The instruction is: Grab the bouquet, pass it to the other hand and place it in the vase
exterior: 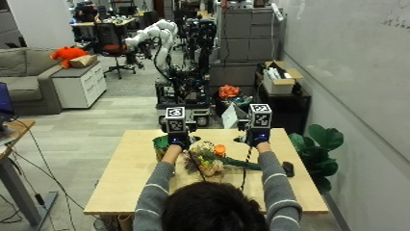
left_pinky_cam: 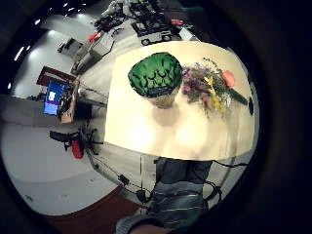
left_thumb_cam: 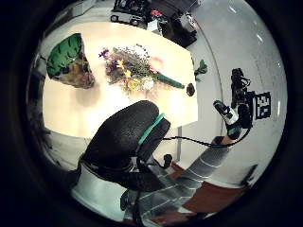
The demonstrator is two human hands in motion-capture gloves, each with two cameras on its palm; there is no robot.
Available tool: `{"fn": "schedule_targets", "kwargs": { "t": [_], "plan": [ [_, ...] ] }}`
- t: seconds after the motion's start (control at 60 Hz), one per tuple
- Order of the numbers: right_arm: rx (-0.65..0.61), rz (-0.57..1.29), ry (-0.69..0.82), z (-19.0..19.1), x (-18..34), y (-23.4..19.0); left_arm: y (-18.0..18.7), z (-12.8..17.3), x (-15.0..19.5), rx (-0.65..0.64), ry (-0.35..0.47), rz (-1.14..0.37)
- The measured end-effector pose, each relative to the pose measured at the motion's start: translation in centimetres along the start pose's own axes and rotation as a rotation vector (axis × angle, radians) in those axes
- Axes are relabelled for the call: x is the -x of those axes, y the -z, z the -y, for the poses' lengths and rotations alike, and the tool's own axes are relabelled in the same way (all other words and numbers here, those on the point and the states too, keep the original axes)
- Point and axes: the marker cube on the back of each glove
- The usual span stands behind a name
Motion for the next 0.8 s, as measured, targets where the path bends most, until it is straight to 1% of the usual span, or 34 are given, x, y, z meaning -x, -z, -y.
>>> {"fn": "schedule_targets", "kwargs": {
  "t": [0.15, 0.267, 0.35, 0.433, 0.5, 0.567, 0.667, 0.733, 0.8],
  "plan": [
    [0.009, 0.002, 0.011, -0.4, 0.1, -0.2, -0.8, 0.5, 0.7, 0.012, 0.014, -0.002],
    [-0.002, -0.024, 0.001, -0.5, -0.2, 0.4, -0.5, 0.0, 0.9, 0.01, 0.02, -0.012],
    [-0.005, -0.02, 0.004, -0.8, -0.2, 1.1, 0.1, -1.2, 0.8, 0.009, 0.019, -0.019],
    [-0.001, -0.017, 0.021, -0.7, -0.3, 1.4, -0.8, -0.5, 0.8, 0.005, 0.008, -0.026],
    [0.0, -0.026, 0.02, -0.3, -0.6, 1.4, -1.0, -0.7, 0.6, 0.006, 0.005, -0.034],
    [-0.003, -0.027, 0.014, 0.2, -1.1, 1.5, -1.0, -1.3, 0.3, 0.009, -0.02, -0.049],
    [0.017, -0.013, -0.001, 1.5, -2.3, 1.1, -2.1, 0.0, -0.5, -0.041, -0.079, -0.091],
    [0.014, -0.008, -0.027, 2.4, -3.3, 0.8, -2.0, -0.5, -1.5, -0.044, -0.109, -0.103],
    [0.027, 0.005, -0.024, 3.1, -4.1, 0.5, -2.6, 0.3, -2.3, -0.046, -0.135, -0.1]
  ]
}}
